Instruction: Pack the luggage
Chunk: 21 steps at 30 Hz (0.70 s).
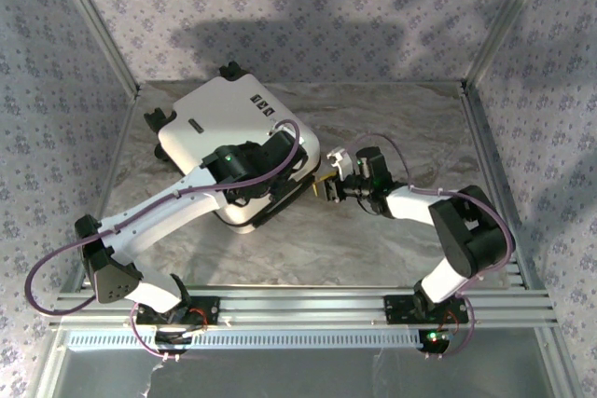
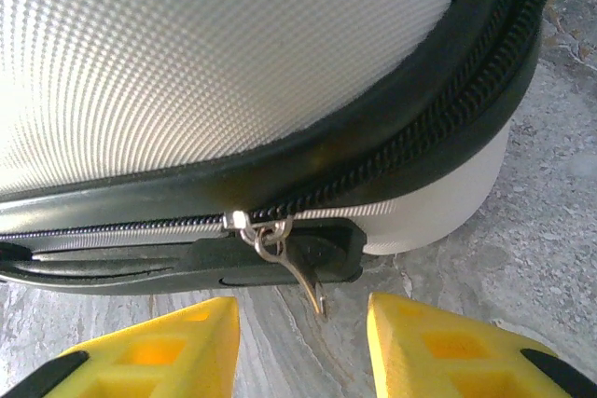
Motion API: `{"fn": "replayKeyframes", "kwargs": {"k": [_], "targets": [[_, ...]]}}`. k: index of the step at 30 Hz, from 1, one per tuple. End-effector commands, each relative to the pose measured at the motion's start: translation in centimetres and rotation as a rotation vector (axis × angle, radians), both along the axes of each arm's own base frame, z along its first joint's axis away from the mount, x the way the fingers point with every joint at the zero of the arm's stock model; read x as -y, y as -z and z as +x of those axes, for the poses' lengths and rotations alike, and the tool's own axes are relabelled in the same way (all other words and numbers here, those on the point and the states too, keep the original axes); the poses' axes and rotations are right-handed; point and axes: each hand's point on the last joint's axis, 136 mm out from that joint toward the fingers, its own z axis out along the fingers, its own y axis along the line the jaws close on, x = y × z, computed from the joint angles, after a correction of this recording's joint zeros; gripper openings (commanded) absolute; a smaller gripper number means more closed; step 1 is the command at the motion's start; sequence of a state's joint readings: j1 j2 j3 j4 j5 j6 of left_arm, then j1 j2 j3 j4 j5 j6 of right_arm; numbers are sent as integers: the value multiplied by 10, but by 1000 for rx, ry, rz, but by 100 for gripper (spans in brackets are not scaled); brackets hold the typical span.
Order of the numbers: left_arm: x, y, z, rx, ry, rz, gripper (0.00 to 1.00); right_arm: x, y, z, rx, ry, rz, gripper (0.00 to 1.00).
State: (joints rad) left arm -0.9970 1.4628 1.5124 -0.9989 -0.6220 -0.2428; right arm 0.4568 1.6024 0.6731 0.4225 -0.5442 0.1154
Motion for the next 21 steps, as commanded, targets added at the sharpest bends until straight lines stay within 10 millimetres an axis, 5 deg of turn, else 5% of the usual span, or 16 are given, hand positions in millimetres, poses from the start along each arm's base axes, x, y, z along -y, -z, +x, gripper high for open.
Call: {"fn": "replayKeyframes", "kwargs": {"k": [1, 4, 7, 11, 21], "targets": [[1, -13, 2, 29, 5, 10, 69, -10, -9, 9, 39, -29, 17, 42], [3, -11, 2, 25, 10, 13, 69, -15, -10, 13, 40, -43, 33, 39], [5, -7, 3, 17, 12, 16, 69, -20, -6, 18, 28, -55, 37, 17], [6, -5, 3, 12, 13, 15, 69, -19, -5, 18, 36, -43, 57, 0], [29, -27, 36, 123, 3, 14, 75, -15, -11, -10, 82, -10, 32, 0]]}}
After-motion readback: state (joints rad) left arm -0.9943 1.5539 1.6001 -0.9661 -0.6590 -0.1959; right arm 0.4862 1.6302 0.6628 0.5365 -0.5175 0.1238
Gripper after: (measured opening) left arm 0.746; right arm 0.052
